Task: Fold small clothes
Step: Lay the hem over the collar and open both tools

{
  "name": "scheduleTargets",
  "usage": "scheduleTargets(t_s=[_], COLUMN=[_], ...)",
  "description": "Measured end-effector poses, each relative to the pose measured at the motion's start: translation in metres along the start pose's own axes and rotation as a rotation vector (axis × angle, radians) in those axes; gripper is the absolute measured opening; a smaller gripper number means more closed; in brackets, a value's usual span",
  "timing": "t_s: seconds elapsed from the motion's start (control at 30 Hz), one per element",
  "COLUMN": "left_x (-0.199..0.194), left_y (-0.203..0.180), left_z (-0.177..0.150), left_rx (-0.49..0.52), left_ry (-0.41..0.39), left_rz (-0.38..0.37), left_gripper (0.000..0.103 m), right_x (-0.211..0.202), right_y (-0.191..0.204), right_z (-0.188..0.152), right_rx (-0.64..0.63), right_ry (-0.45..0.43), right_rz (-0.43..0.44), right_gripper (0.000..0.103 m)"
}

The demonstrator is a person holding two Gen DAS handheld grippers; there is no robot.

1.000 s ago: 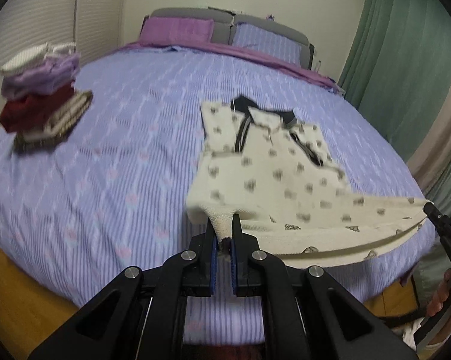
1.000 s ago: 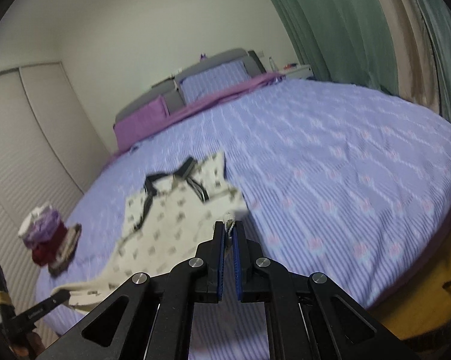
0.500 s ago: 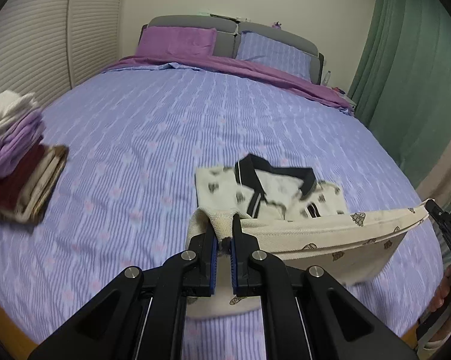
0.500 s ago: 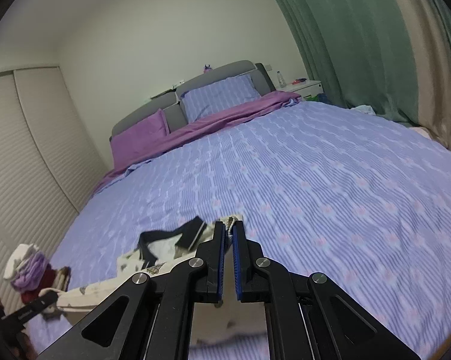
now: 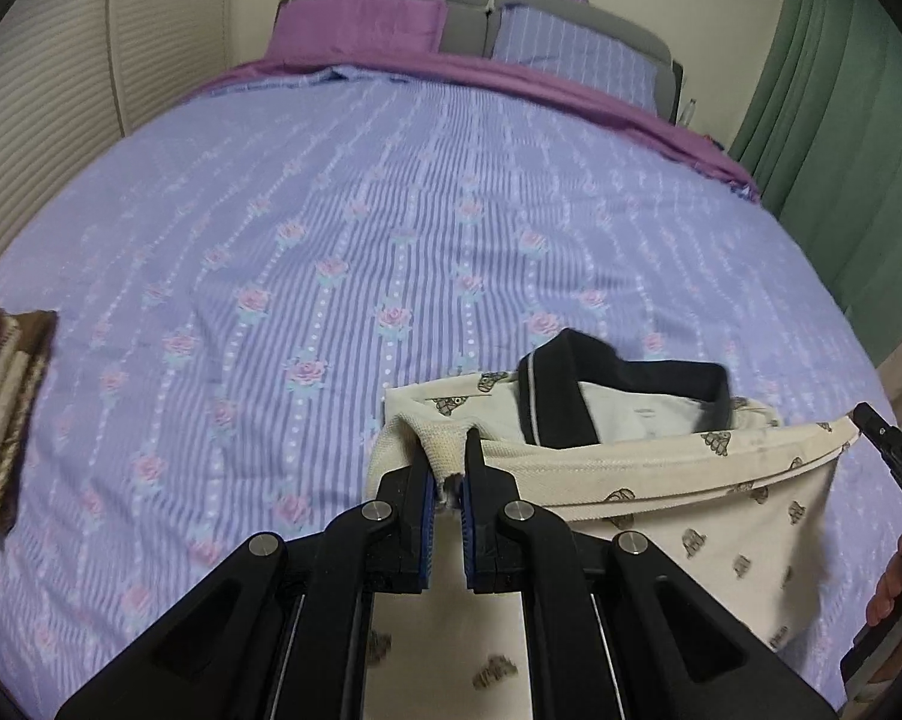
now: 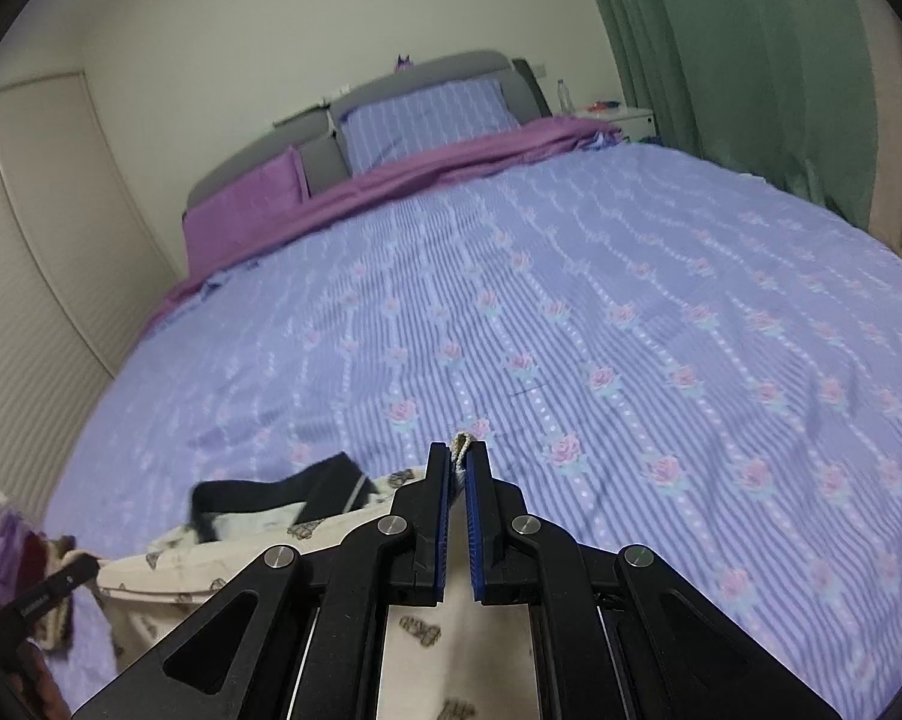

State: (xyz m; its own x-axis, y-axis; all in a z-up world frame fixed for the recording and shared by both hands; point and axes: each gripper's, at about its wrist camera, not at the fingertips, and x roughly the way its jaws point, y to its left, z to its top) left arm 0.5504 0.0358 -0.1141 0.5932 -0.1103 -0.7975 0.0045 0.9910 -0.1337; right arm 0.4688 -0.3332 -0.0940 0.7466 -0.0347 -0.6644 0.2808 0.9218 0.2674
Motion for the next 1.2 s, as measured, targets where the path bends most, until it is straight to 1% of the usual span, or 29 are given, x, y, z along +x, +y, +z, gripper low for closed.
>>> scheduleTargets(t_s=[0.13,0.2,0.27,0.3,0.33,0.37,0.4,0.43,0.5,0.53,0.57,0.6,0.63,0.67,0.7,0.73,0.77,0.8,0.83,0.87,0.9,1.0,1.03,1.1,1.2], left_x=[0.024,0.035,0.044,0.048,0.050,0.051,0.051,0.049,0.045,0.043,0.036,0.031,0.023,0.016,0.008,0.002,-0.004,-0.006,-0.009,-0.012,-0.014,-0.012,-0.010,0.004,0.025], left_y=[0.004,0.006,0.007,0.008,0.009,0.010,0.011,0.013,0.013,0.012,0.011,0.010,0.008,0.006,0.003,0.000,-0.004,-0.007,-0.009,-0.011,-0.012,-0.013,-0.014,-0.010,-0.005], left_z=[0.005,0.007,0.008,0.008,0.009,0.009,0.009,0.009,0.010,0.010,0.012,0.014,0.016,0.017,0.017,0.018,0.015,0.013,0.009,0.000,-0.004,-0.017,-0.019,-0.016,-0.011], left_rx=[0.002,0.003,0.009,0.015,0.019,0.020,0.019,0.022,0.035,0.046,0.067,0.089,0.123,0.160,0.221,0.291,0.375,0.441,0.503,0.577,0.614,0.694,0.703,0.677,0.613], left_ry=[0.026,0.040,0.047,0.036,0.022,0.013,0.005,0.002,-0.013,-0.021,-0.043,-0.062,-0.087,-0.109,-0.141,-0.166,-0.185,-0.192,-0.194,-0.175,-0.156,-0.101,-0.098,-0.060,-0.016], left_rz=[0.007,0.010,0.023,0.050,0.076,0.096,0.103,0.095,0.084,0.097,0.111,0.116,0.130,0.145,0.169,0.193,0.219,0.227,0.217,0.180,0.155,0.050,0.031,0.008,-0.006], left_gripper=[0.009,0.010,0.014,0.020,0.030,0.035,0.045,0.050,0.052,0.056,0.057,0.059,0.064,0.067,0.070,0.070,0.070,0.070,0.070,0.070,0.070,0.070,0.070,0.068,0.062], right_x=[0.035,0.046,0.057,0.062,0.067,0.069,0.072,0.074,0.074,0.071,0.068,0.062,0.051,0.039,0.031,0.020,0.013,0.006,0.001,-0.002,-0.003,0.005,0.010,0.020,0.045], right_y=[0.000,0.000,0.001,0.000,-0.001,-0.001,-0.001,0.000,0.002,0.005,0.007,0.009,0.012,0.015,0.017,0.021,0.024,0.027,0.029,0.030,0.031,0.033,0.032,0.028,0.019], right_z=[0.000,-0.002,-0.003,-0.003,-0.005,-0.005,-0.006,-0.007,-0.006,-0.005,-0.002,0.000,0.003,0.006,0.009,0.012,0.015,0.016,0.017,0.016,0.015,0.007,0.003,-0.001,-0.006], right_rx=[0.000,-0.003,-0.009,-0.008,-0.006,-0.005,-0.007,-0.017,-0.031,-0.047,-0.058,-0.068,-0.079,-0.100,-0.118,-0.160,-0.194,-0.234,-0.288,-0.317,-0.338,-0.442,-0.459,-0.470,-0.459], right_ry=[0.044,0.052,0.063,0.066,0.068,0.067,0.064,0.060,0.047,0.035,0.025,0.008,-0.027,-0.066,-0.085,-0.107,-0.112,-0.108,-0.082,-0.058,-0.039,0.089,0.131,0.172,0.249], right_rz=[-0.007,-0.013,-0.021,-0.024,-0.027,-0.030,-0.039,-0.048,-0.058,-0.071,-0.083,-0.092,-0.095,-0.097,-0.100,-0.113,-0.127,-0.133,-0.125,-0.132,-0.138,-0.124,-0.098,-0.078,-0.099], right_gripper=[0.006,0.006,0.006,0.006,0.006,0.006,0.006,0.006,0.009,0.015,0.021,0.038,0.051,0.056,0.059,0.060,0.060,0.060,0.060,0.060,0.060,0.060,0.060,0.060,0.060])
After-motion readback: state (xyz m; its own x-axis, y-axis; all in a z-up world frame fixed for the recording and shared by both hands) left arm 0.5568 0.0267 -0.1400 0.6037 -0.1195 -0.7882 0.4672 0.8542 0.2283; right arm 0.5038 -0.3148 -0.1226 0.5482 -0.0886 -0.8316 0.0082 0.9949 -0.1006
